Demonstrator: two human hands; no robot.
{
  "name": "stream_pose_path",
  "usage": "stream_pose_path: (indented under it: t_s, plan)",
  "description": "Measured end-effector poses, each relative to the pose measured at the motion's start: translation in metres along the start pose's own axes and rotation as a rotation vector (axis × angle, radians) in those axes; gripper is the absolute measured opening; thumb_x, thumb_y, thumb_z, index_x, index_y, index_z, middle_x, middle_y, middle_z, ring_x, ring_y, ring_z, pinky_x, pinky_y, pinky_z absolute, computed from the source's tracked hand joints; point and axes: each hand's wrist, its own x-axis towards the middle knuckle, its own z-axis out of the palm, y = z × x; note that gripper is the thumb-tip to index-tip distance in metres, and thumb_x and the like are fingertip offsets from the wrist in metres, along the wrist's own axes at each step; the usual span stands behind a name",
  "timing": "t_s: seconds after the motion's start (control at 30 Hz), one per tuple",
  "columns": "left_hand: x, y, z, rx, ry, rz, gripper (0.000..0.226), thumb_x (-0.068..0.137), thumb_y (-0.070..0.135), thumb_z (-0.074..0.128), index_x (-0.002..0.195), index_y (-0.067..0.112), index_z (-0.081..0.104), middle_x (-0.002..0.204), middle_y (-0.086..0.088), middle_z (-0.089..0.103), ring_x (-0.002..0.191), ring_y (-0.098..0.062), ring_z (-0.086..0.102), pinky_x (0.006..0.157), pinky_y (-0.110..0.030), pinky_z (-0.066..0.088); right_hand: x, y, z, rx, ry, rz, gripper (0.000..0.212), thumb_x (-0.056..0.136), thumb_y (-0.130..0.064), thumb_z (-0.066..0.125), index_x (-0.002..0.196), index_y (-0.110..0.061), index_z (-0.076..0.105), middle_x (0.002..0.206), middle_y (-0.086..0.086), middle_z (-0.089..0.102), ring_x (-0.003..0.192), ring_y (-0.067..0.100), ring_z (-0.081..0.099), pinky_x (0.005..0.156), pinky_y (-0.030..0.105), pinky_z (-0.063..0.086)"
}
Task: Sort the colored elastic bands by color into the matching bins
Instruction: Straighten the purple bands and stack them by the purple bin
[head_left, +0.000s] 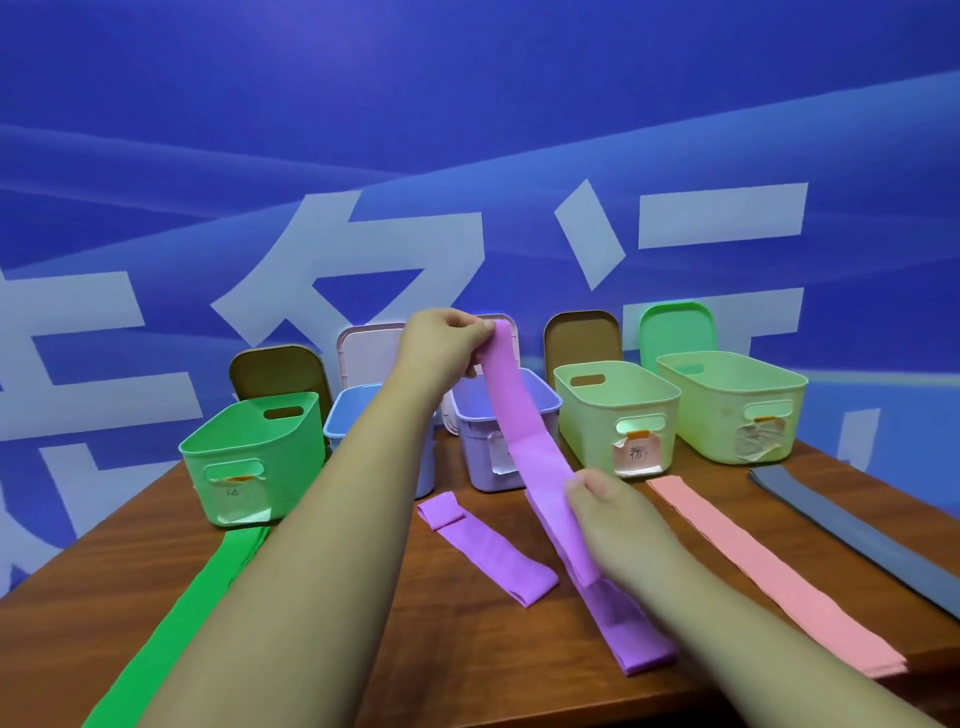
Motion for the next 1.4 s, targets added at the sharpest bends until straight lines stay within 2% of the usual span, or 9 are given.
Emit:
stream_pose_path:
  t_s: [0.2,0.4,0.47,0.57,0.7,0.8,0.9,1.1,1.4]
  plan:
    - [-0.004,-0.050,0.031,0.114,-0.148,-0.153,0.012,0.096,-0.001,0.061,0.092,-0.007,0.071,0.066,-0.015,0.067,0.053,-0.025,0.067,0.071,-0.042,0.067,-0.009,0.014,-0.015,-0.286,-0.080,0.064,0.034,0.109,-0.024,0.037,0.111,-0.012,0.069,0.110,0.010,0.070,0.104,0.029,0.062,0.085,0.035,0.048]
    - [-0.015,-0.089,0.068,0.298,-0.167,-0.088,0.016,0.093,0.000,0.061,0.095,0.003,0.077,0.069,-0.013,0.072,0.047,-0.015,0.066,0.058,-0.028,0.063,-0.015,0.025,-0.023,-0.455,-0.126,0.147,0.033,0.108,-0.023,0.039,0.120,-0.018,0.068,0.121,0.008,0.070,0.108,0.029,0.065,0.087,0.036,0.052]
    - [-0.015,-0.104,0.079,0.458,-0.120,0.001,0.016,0.089,0.007,0.066,0.093,0.013,0.081,0.077,-0.005,0.076,0.061,-0.015,0.070,0.066,-0.026,0.059,-0.016,0.024,-0.024,-0.520,-0.167,0.209,0.031,0.108,-0.019,0.041,0.125,-0.017,0.067,0.123,0.009,0.069,0.109,0.029,0.066,0.084,0.034,0.050]
    - [-0.022,-0.123,0.096,0.492,-0.107,0.012,0.015,0.088,0.015,0.070,0.096,0.019,0.082,0.094,0.002,0.079,0.087,-0.021,0.072,0.083,-0.035,0.060,-0.016,0.027,-0.024,-0.557,-0.230,0.226,0.029,0.107,-0.019,0.044,0.124,-0.010,0.066,0.121,0.013,0.068,0.112,0.033,0.067,0.080,0.032,0.046]
    - [-0.031,-0.141,0.111,0.571,-0.084,0.040,0.013,0.091,0.026,0.068,0.097,0.027,0.080,0.102,0.007,0.077,0.098,-0.021,0.069,0.082,-0.036,0.058,-0.015,0.027,-0.023,-0.577,-0.260,0.242,0.030,0.106,-0.018,0.045,0.126,-0.007,0.065,0.123,0.016,0.068,0.115,0.036,0.066,0.082,0.034,0.048]
    - [-0.033,-0.152,0.119,0.635,-0.060,0.051,0.016,0.094,0.030,0.065,0.102,0.031,0.079,0.107,0.006,0.075,0.105,-0.022,0.066,0.079,-0.034,0.053,-0.011,0.022,-0.023,-0.700,-0.308,0.298,0.034,0.110,-0.017,0.043,0.139,-0.012,0.059,0.138,0.010,0.062,0.124,0.029,0.064,0.099,0.033,0.052]
    - [-0.036,-0.158,0.126,0.732,-0.061,0.058,0.020,0.097,0.033,0.062,0.108,0.033,0.078,0.110,0.005,0.074,0.107,-0.025,0.067,0.077,-0.033,0.049,-0.007,0.023,-0.022,-0.737,-0.326,0.275,0.032,0.110,-0.017,0.041,0.135,-0.010,0.060,0.137,0.012,0.063,0.123,0.030,0.064,0.099,0.033,0.051]
    - [-0.033,-0.172,0.129,0.850,-0.073,0.095,0.023,0.100,0.035,0.056,0.109,0.030,0.075,0.107,0.000,0.073,0.099,-0.028,0.068,0.078,-0.038,0.057,-0.007,0.020,-0.021,-0.706,-0.340,0.278,0.032,0.109,-0.017,0.042,0.132,-0.007,0.062,0.131,0.014,0.065,0.119,0.032,0.065,0.095,0.034,0.052]
    - [-0.034,-0.180,0.128,0.919,-0.104,0.053,0.022,0.099,0.026,0.056,0.109,0.031,0.075,0.105,-0.002,0.071,0.095,-0.029,0.066,0.068,-0.035,0.047,-0.011,0.017,-0.018,-0.750,-0.360,0.337,0.037,0.110,-0.018,0.041,0.142,-0.012,0.057,0.138,0.010,0.062,0.120,0.026,0.065,0.096,0.032,0.052]
